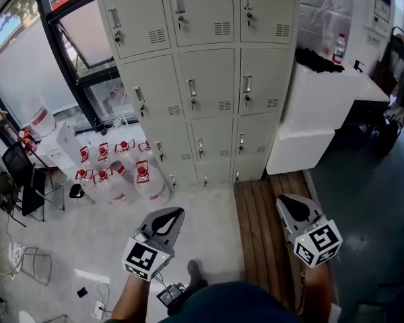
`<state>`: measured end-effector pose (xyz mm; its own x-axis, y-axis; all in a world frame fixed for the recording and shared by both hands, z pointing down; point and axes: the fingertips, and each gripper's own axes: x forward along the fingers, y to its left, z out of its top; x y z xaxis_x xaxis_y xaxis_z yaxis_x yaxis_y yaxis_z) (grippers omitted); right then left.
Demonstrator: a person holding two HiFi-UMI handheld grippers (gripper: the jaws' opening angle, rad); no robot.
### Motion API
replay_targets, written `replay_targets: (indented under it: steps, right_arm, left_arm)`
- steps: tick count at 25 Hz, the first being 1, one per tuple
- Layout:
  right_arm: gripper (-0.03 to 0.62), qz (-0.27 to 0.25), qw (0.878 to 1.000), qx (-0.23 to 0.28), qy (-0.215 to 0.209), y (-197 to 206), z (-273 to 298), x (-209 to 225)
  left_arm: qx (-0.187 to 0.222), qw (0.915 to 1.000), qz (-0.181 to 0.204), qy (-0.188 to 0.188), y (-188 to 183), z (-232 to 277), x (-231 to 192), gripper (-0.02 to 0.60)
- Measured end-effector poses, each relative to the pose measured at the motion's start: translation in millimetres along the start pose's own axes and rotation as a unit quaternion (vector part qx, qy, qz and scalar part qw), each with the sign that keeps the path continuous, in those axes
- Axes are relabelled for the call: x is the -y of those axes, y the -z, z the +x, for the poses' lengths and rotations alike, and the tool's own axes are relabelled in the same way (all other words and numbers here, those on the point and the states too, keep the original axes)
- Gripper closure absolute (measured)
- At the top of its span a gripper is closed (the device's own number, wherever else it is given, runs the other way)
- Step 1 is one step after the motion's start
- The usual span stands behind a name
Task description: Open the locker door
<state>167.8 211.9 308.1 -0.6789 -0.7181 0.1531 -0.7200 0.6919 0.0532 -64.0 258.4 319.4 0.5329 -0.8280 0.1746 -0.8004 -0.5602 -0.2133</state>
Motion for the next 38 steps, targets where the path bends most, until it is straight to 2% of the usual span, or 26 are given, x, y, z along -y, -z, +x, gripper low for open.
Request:
replay_targets:
  steps: [11,17,22,31,34,38]
  right_arm:
    - [0.557,0.015,0.998,0.001,0.063,-24.1,103.5,-1.3]
    - [0.557,0.029,0.995,-0.004,0.097,-22.6,137.9,8.4]
    - [0.557,0.031,0.993,-0.002,0.111,-25.8,167.7,11.6]
    - [0.557,0.030,0.992,-0.009,0.119,-30.6,220.5,7.0]
    - [0.557,0.029,0.994,-0.018,0.106,-29.0,238.2,8.7]
    - [0.557,0.024,0.996,-0.016,0.085,-30.1,267.2,33.0]
  left_arm:
    - [0.016,0.9973,0.001,0.071,18.7,60.4,-119.8,0.565]
    - [0.032,0.9936,0.004,0.108,14.9,90.1,-153.3,0.565]
    - [0.035,0.9918,0.008,0.123,19.5,103.2,-183.3,0.565]
    - [0.040,0.9906,-0.005,0.131,39.7,114.8,-234.5,0.565]
    - [0.039,0.9916,-0.015,0.122,46.4,117.8,-247.8,0.565]
    - [0.028,0.9950,-0.023,0.093,52.5,132.8,-266.5,0.565]
